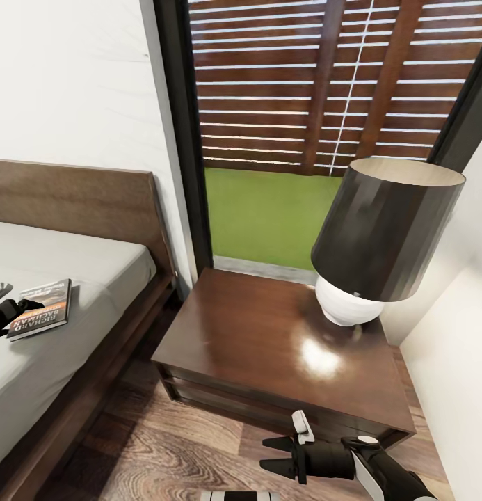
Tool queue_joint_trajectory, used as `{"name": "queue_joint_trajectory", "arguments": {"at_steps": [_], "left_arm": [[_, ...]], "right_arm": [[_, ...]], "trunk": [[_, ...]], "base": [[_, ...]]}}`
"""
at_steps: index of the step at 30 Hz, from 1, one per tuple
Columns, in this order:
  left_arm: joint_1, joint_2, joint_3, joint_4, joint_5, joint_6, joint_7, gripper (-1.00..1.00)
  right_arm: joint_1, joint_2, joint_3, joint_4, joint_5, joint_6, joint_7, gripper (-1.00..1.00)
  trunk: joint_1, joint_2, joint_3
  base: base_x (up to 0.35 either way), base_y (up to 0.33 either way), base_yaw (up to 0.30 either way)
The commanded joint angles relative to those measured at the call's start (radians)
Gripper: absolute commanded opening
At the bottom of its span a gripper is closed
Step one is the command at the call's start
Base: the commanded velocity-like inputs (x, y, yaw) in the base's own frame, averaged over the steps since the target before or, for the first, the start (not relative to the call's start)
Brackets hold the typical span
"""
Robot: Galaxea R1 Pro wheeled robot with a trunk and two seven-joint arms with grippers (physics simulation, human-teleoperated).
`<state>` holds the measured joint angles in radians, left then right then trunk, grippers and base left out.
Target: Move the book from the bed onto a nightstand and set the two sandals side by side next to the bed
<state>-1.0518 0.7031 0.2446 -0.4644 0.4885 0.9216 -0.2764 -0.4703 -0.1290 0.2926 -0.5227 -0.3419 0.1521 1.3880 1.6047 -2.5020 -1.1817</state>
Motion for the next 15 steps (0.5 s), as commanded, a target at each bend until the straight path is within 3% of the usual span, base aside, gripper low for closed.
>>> {"name": "queue_joint_trajectory", "arguments": {"at_steps": [1, 15], "left_arm": [[-0.001, -0.001, 0.005, 0.000, -0.010, 0.006, -0.006, 1.00], [-0.001, 0.001, 0.005, 0.001, -0.010, 0.006, -0.005, 1.00]], "right_arm": [[-0.001, -0.001, 0.007, 0.000, -0.010, 0.011, 0.000, 1.00], [-0.001, -0.001, 0.007, 0.000, -0.011, 0.011, 0.000, 1.00]], "trunk": [[0.000, 0.000, -0.001], [0.000, 0.000, -0.001]], "base": [[0.000, -0.018, 0.000], [0.000, -0.005, 0.000]]}}
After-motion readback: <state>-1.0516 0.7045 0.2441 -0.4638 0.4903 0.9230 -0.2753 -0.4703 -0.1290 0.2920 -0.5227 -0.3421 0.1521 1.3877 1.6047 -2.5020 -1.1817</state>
